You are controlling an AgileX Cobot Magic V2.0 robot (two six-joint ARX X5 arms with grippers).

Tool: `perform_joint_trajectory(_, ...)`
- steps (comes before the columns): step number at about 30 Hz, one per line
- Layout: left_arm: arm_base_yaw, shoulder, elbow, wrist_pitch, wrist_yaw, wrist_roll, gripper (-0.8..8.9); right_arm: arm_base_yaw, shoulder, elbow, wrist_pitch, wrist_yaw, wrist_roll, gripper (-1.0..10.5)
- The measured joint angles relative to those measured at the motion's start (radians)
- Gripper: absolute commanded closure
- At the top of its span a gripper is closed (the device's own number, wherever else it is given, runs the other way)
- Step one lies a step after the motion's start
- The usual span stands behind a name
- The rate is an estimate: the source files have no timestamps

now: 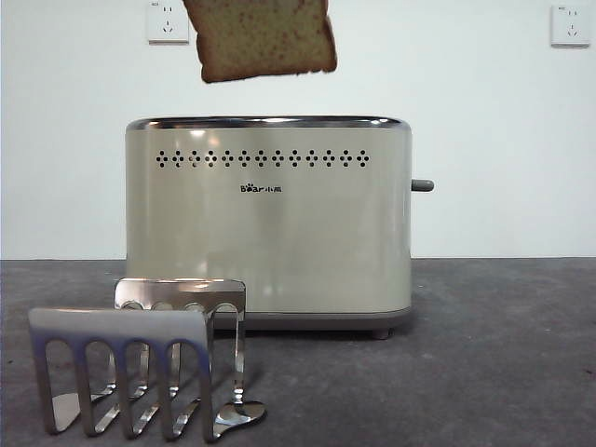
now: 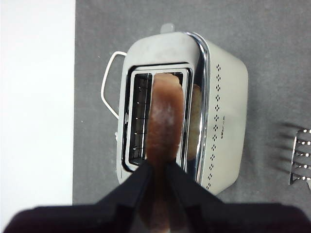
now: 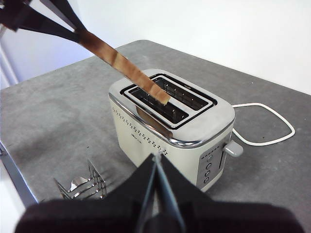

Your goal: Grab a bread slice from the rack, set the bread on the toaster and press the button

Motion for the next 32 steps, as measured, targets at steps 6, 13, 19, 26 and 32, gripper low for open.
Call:
perform_joint_trajectory(6,0.029,0.047,0.000,0.000,0.000,0.000,8.22,0.000,0.000,0.000,-0.016,0.000,0.000,9.5)
perform_joint_trajectory(13,0.063,0.088,0.000,0.000,0.031,0.000,8.22,0.000,0.000,0.000,-0.033,0.000,0.000,9.5)
perform_joint_trajectory(19,0.094,0.140,0.000,0.003,0.058,0.000,8.22,0.000,0.000,0.000,-0.034,0.000,0.000,9.5)
perform_joint_trajectory(26,0.129,0.190,0.003,0.015,0.070,0.000,8.22,0.000,0.000,0.000,-0.037,0.000,0.000,9.5)
perform_joint_trajectory(32,0.169,0.219,0.014,0.092,0.126,0.000,8.22,0.000,0.000,0.000,-0.069,0.000,0.000,9.5)
